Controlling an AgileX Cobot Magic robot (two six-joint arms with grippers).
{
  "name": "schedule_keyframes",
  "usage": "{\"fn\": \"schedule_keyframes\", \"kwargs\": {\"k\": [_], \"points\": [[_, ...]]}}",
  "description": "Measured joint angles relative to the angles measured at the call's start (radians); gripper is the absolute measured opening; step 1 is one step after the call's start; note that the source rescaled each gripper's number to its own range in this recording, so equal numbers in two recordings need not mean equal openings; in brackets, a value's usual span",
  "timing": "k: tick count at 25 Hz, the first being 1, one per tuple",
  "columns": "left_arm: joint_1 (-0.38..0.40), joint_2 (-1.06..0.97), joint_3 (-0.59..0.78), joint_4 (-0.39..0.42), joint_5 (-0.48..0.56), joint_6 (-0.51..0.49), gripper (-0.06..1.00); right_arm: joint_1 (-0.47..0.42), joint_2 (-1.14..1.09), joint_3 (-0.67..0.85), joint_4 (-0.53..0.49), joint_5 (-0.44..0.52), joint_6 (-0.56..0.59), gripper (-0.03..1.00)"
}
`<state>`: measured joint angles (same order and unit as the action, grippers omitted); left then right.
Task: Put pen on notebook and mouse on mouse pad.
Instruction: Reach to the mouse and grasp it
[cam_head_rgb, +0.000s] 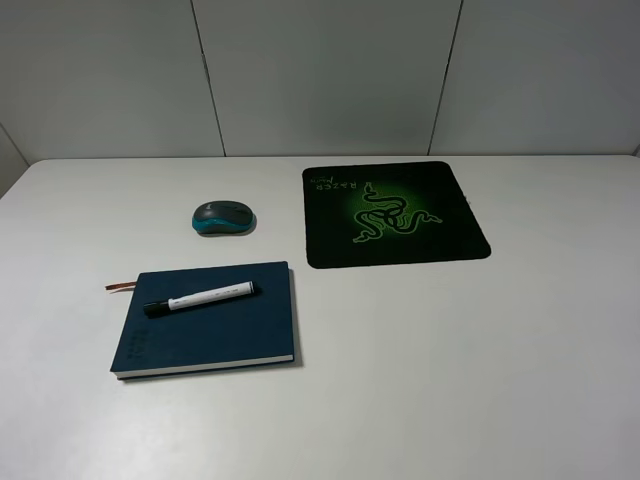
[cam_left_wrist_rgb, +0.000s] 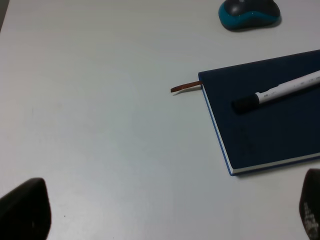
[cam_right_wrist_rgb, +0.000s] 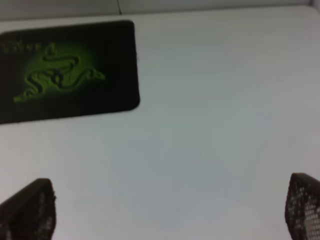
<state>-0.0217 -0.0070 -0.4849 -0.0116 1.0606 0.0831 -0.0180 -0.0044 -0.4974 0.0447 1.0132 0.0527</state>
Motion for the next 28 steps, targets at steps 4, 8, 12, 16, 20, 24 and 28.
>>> {"fn": "schedule_keyframes", "kwargs": {"k": [4, 8, 12, 16, 20, 24, 28], "points": [[0.0, 0.0, 0.0, 0.0, 0.0, 0.0, 1.0, 0.0, 0.042, -0.033, 0.032, -0.008, -0.038, 1.0], [0.0, 0.0, 0.0, 0.0, -0.001, 0.0, 1.0, 0.0, 0.185, -0.079, 0.08, -0.034, -0.115, 1.0], [0.0, 0.0, 0.0, 0.0, -0.001, 0.0, 1.0, 0.0, 0.36, -0.141, 0.148, -0.056, -0.208, 1.0], [0.0, 0.0, 0.0, 0.0, -0.001, 0.0, 1.0, 0.0, 0.551, -0.23, 0.218, -0.066, -0.328, 1.0], [0.0, 0.0, 0.0, 0.0, -0.001, 0.0, 1.0, 0.042, 0.742, -0.335, 0.252, -0.077, -0.428, 1.0], [0.0, 0.0, 0.0, 0.0, -0.001, 0.0, 1.0, 0.145, 0.934, -0.452, 0.243, -0.08, -0.462, 1.0], [0.0, 0.0, 0.0, 0.0, -0.001, 0.0, 1.0, 0.254, 1.131, -0.568, 0.221, -0.08, -0.481, 1.0]]}}
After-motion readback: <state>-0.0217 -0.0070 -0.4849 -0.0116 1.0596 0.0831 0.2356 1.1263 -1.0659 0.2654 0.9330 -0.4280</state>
